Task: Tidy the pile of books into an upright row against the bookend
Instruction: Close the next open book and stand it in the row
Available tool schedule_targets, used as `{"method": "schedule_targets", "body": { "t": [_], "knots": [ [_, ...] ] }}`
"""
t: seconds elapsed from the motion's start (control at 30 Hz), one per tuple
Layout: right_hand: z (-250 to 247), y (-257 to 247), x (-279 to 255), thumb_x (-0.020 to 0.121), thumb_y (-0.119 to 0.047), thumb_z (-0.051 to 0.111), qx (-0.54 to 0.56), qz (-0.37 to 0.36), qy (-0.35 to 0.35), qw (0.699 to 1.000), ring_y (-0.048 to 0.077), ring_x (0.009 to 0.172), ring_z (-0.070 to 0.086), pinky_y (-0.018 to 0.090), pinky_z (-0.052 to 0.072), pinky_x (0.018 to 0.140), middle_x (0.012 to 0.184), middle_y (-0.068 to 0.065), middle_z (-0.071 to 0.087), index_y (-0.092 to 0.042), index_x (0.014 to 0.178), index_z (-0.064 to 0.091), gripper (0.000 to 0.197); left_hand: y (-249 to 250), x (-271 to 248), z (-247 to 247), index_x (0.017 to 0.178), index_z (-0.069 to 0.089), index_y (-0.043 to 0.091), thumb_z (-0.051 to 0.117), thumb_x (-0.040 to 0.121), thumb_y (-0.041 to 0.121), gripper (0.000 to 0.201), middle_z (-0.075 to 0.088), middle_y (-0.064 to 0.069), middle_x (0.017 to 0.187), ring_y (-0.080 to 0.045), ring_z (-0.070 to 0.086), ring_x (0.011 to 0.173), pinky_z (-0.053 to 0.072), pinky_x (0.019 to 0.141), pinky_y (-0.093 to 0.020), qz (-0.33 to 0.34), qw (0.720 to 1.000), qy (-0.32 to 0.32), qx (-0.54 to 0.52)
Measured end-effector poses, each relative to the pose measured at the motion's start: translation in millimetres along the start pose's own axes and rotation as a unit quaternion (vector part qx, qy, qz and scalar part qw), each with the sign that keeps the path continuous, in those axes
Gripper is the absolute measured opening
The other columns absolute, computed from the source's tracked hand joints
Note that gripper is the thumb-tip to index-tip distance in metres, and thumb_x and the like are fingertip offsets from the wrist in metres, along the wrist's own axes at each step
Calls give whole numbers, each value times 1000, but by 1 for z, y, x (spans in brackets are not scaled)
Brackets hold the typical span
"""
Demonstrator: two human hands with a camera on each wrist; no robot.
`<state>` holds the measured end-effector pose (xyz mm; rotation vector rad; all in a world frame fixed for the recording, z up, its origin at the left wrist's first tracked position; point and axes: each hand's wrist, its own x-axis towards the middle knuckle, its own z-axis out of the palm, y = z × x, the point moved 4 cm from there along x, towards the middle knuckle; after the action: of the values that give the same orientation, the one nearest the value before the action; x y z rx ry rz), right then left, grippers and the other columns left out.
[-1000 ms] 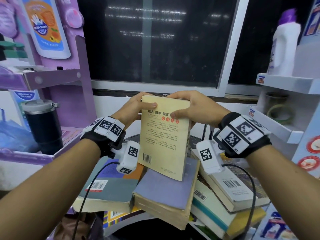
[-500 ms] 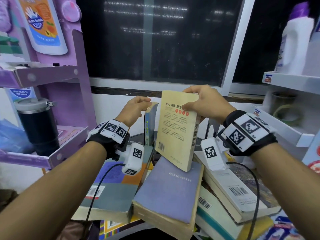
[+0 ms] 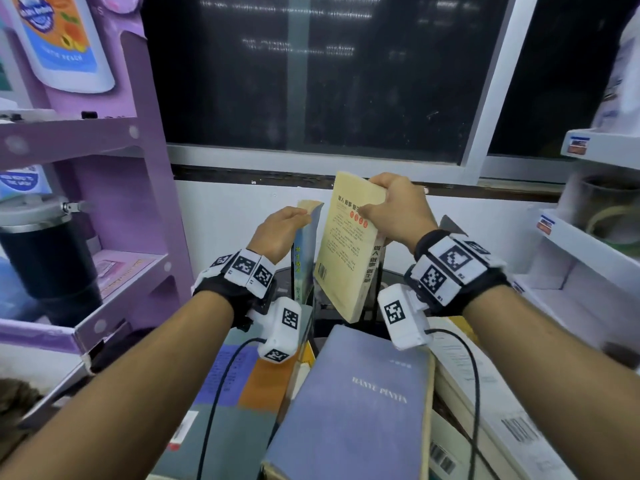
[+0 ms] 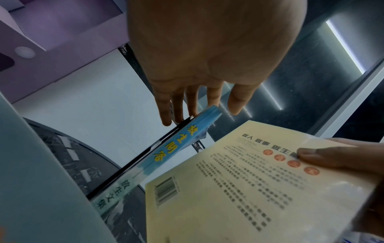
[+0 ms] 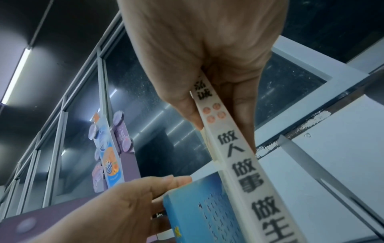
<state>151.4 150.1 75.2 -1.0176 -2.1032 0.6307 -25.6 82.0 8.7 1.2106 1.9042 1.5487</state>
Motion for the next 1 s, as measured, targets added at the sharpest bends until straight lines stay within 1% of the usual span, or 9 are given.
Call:
{"method": "schedule_targets", "body": {
  "t": [0.1, 0.2, 0.33, 0.4, 0.53, 0.63, 0.7, 0.77, 1.0],
  "knots": [
    [20, 6, 13, 88, -13, 64, 1, 5, 3, 1000, 26, 94, 66, 40, 62, 65, 120, 7, 64, -20, 123, 57, 36, -10, 6, -2, 116, 63, 21, 54, 93, 24, 25, 63, -3, 120, -24, 58, 113, 50, 94, -42, -13, 999, 8, -48],
    [38, 10, 23, 87, -15, 66, -6, 11, -6, 1000, 26, 97, 66, 42, 60, 75, 122, 7, 63, -23, 129, 55, 44, -15, 10, -5, 109, 66, 20, 57, 91, 18, 20, 66, -4, 108, -22, 63, 97, 53, 68, -29, -27, 994, 21, -101],
    [60, 15, 33, 84, -18, 67, -23, 12, -32, 999, 30, 98, 66, 46, 58, 80, 122, 9, 61, -23, 134, 52, 52, -16, 12, -9, 112, 66, 15, 59, 91, 16, 22, 65, 2, 96, -14, 63, 79, 50, 52, -19, -26, 992, 15, -123],
    [67, 20, 37, 84, -20, 68, -34, 14, -37, 999, 30, 97, 66, 44, 58, 81, 121, 9, 62, -25, 135, 52, 53, -18, 12, -11, 112, 65, 15, 59, 91, 16, 22, 65, 3, 95, -13, 63, 80, 51, 52, -20, -25, 991, 10, -130],
    [81, 29, 42, 87, -25, 68, -55, 26, -57, 996, 27, 99, 66, 28, 50, 75, 123, 7, 61, -24, 138, 48, 55, -22, 11, -11, 115, 65, 17, 58, 93, 20, 23, 65, 4, 98, -13, 63, 86, 52, 61, -26, -13, 990, 4, -142],
    [93, 30, 42, 85, -26, 69, -26, 31, -74, 996, 31, 108, 63, 40, 54, 86, 130, 13, 57, -22, 139, 46, 59, -23, 10, -6, 117, 64, 17, 59, 93, 22, 25, 64, 3, 101, -14, 63, 91, 53, 64, -29, -5, 990, -6, -144],
    [98, 27, 42, 85, -25, 68, -26, 19, -81, 996, 28, 112, 59, 39, 53, 89, 132, 14, 55, -20, 139, 45, 59, -23, 11, -5, 116, 64, 17, 59, 93, 22, 24, 64, 3, 98, -13, 62, 89, 53, 63, -27, -4, 989, -8, -150],
    [101, 23, 42, 86, -25, 68, -38, 0, -94, 995, 22, 101, 59, 30, 50, 82, 133, 13, 54, -19, 140, 44, 59, -23, 11, -6, 117, 64, 16, 60, 93, 22, 25, 64, 4, 97, -13, 63, 88, 54, 63, -28, -2, 988, -8, -156],
    [107, 9, 27, 87, -20, 67, -13, -1, -202, 979, 25, 80, 70, 38, 61, 59, 116, 12, 59, -19, 148, 28, 73, -25, 12, -13, 119, 63, 14, 60, 93, 21, 27, 63, 2, 101, -12, 64, 86, 55, 62, -28, -1, 984, -12, -176]
  ]
}}
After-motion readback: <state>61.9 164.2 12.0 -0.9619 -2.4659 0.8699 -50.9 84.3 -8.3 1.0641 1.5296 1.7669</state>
